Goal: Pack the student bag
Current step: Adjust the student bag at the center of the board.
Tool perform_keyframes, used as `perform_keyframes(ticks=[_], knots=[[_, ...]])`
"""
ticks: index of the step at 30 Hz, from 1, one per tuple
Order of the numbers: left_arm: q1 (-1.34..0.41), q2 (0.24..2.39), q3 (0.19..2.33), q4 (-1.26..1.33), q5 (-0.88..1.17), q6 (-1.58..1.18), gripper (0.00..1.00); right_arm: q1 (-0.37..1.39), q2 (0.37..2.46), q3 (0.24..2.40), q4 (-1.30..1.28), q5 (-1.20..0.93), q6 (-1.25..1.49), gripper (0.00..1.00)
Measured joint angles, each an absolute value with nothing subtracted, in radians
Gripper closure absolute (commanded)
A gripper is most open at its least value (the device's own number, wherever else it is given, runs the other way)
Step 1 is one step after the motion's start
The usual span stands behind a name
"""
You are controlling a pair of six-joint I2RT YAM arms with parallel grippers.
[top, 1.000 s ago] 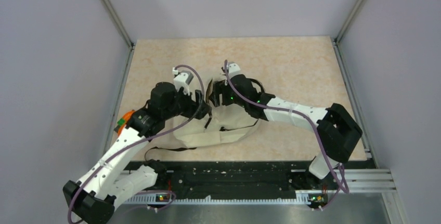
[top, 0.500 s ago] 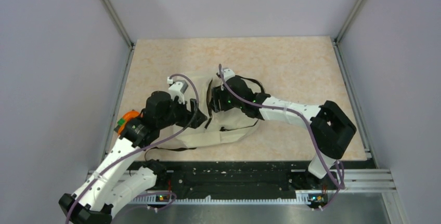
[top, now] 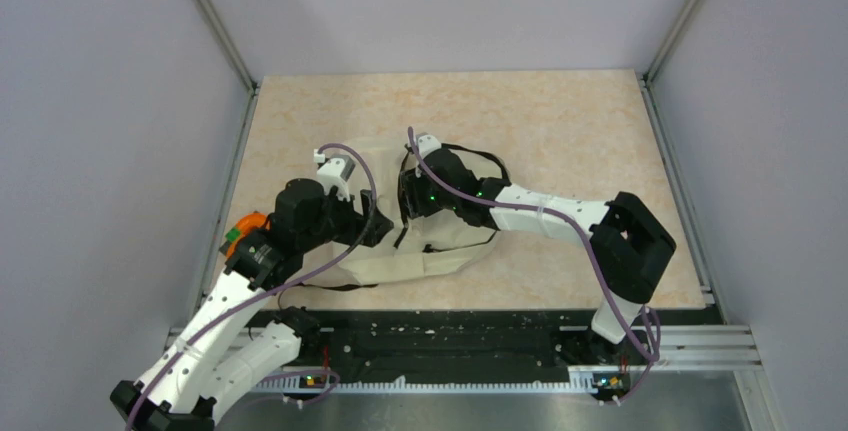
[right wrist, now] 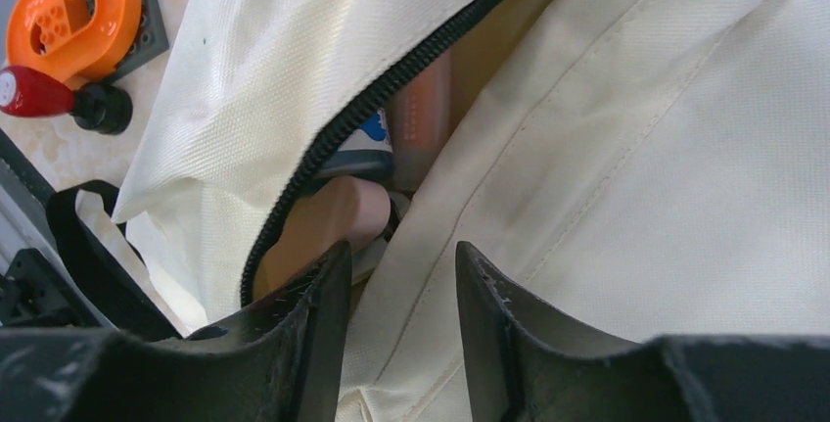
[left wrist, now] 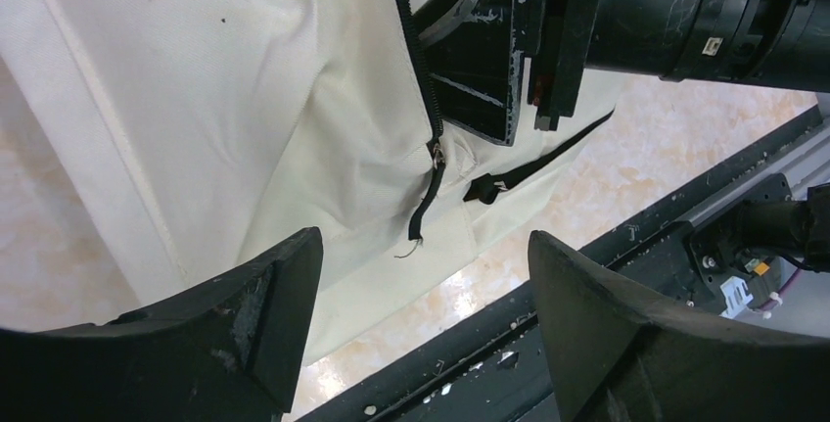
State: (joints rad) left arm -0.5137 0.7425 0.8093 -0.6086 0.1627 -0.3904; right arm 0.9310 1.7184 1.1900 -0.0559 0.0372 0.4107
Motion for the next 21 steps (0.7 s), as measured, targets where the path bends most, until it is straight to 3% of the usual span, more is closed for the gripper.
perform_keyframes(ticks=[5, 6, 12, 21], knots=[[-0.514, 0.731, 0.809, -0.61, 0.133, -0.39, 0.17, 0.947, 1.729, 1.201, -0.087, 0.04, 0.405, 0.93], [-0.514, 0.729, 0.809, -0.61, 0.13, -0.39, 0.17, 0.948, 1.729, 1.201, -0.095, 0.043, 0.403, 0.96], [-0.514, 0.729, 0.806, -0.609, 0.115, -0.375, 0.18, 0.952, 1.696, 1.177, -0.102, 0.109, 0.436, 1.0], [-0.514, 0.738, 0.689, -0.517, 0.17, -0.382, 0.29, 0.954, 1.439, 0.847, 0.115, 0.242, 0.631, 1.0]])
